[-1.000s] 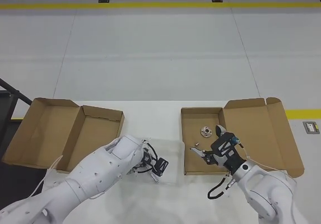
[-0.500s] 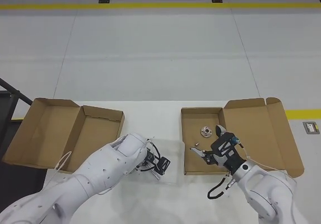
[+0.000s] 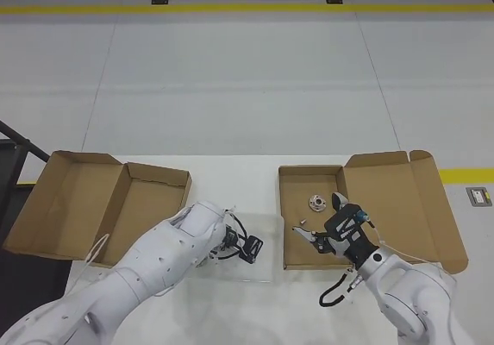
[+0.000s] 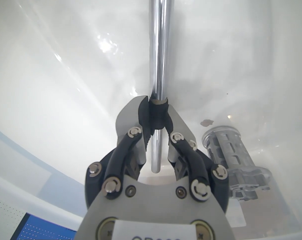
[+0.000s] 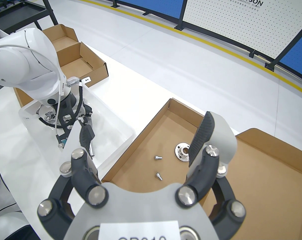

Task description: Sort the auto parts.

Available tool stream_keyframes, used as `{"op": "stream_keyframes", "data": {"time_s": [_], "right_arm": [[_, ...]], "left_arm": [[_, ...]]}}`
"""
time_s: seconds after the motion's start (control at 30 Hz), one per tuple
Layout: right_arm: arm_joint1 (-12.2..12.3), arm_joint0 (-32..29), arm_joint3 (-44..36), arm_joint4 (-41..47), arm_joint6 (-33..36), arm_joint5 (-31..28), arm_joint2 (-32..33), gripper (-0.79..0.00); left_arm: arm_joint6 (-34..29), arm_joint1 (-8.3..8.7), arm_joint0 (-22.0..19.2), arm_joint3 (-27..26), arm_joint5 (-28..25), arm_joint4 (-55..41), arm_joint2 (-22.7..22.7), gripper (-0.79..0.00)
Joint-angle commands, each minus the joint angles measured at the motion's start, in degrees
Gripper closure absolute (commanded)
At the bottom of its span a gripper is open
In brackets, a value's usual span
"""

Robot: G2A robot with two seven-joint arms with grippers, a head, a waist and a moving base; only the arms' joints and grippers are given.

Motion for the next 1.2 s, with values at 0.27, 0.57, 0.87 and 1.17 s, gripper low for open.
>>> {"op": "stream_keyframes", "data": {"time_s": [0.27,0.57,0.87,1.17], "right_arm": [[0.0,0.0,0.0,0.0,0.0,0.0,0.0,-0.785],[0.0,0.0,0.0,0.0,0.0,0.0,0.0,-0.785],[0.0,0.0,0.0,0.0,0.0,0.0,0.0,-0.785],[0.0,0.0,0.0,0.0,0.0,0.0,0.0,-0.785]], "left_arm": [[1.1,-0.14,-0.7,0.4,0.0,0.5,1.1,0.000],[-2.0,2.60,-1.3,-7.6,0.0,-0.6,0.0,0.000],[-11.3,11.10,4.1,-26.1,0.0,-8.1,-9.3,0.000],[-12.1,21.82,21.1,-47.3,1.6,-13.6,-31.8,0.000]]}}
